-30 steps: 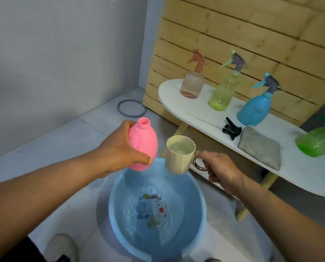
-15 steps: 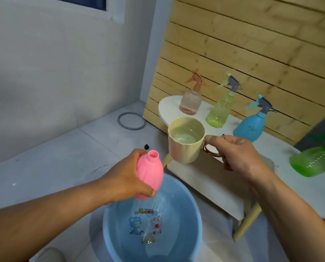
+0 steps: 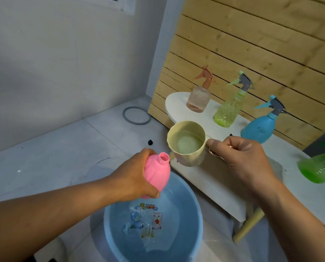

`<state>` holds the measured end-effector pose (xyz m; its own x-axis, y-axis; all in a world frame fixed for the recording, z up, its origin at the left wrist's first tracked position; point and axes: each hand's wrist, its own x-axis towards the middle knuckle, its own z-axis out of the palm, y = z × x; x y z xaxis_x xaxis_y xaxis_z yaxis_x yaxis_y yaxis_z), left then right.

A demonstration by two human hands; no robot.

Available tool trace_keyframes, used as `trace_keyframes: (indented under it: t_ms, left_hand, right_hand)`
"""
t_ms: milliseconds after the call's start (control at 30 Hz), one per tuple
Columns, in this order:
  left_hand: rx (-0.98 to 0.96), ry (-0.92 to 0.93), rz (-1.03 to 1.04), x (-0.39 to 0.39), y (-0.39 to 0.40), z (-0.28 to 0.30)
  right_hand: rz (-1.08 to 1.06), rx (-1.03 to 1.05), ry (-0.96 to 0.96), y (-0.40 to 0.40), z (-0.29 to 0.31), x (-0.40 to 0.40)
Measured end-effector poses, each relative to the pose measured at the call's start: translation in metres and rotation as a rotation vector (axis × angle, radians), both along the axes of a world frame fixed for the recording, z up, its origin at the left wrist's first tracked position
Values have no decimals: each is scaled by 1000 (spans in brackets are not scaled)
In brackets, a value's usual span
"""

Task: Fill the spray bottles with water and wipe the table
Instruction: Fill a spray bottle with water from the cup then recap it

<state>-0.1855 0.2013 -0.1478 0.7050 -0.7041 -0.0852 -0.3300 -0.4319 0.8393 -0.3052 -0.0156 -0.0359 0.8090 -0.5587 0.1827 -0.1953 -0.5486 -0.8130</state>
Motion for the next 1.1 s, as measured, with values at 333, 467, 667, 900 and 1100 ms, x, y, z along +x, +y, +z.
trace_keyframes:
  t_ms: [333,467,667,900,1100]
  left_hand:
    - [-37,-1,-9,1,-2,-4]
    - [-40,0,-13,1,-2,-6]
    - [-32,-1,-11,1,-1,-6]
    - [-21,0,-13,1,-1,-9]
    - [-17,0,-23,1,-2,-10]
  right_hand:
    - [4,-117,-2,0,-5,-4]
    - [13,-162,15,0,-5,-6]
    - [24,-199,2,3,-5,-6]
    - [29,-205,-15,4,-5,-5]
    - [18,-234,-46,2,-6,-3]
